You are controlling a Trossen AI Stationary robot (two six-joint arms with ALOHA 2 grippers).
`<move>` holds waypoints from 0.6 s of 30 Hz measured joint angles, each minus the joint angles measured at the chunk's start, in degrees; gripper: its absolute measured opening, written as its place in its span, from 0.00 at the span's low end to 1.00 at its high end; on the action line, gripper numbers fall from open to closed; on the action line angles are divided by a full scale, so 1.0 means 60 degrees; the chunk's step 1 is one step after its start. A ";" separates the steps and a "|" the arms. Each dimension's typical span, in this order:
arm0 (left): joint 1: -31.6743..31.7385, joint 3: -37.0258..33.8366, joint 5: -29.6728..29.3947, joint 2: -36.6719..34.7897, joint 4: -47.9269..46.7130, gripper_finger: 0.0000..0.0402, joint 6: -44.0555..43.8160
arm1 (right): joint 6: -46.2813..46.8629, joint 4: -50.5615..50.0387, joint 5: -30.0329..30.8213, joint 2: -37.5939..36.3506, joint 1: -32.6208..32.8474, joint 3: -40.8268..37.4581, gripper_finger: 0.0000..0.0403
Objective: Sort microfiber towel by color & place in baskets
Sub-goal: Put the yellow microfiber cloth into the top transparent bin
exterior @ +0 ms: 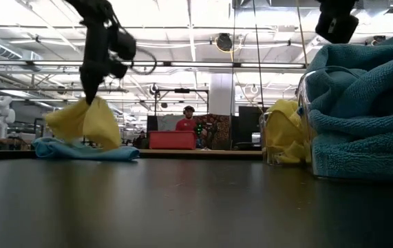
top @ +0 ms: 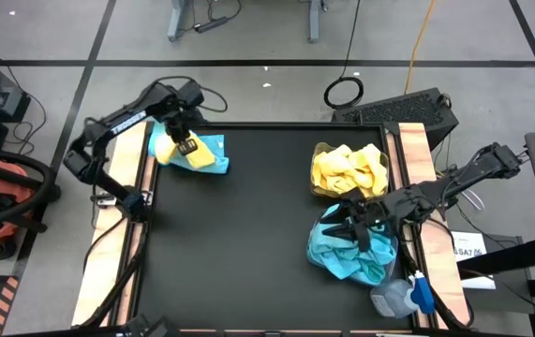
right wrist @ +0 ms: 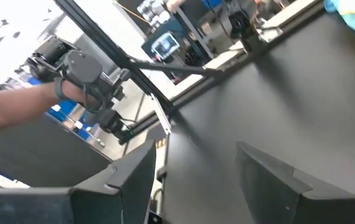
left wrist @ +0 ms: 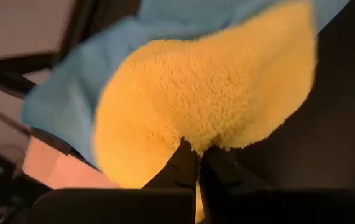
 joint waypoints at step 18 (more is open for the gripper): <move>-0.2968 0.3580 0.2663 -0.1079 0.1075 0.00 -0.2136 | -0.3489 -0.1442 0.1572 -0.0992 -0.0187 0.1678 0.60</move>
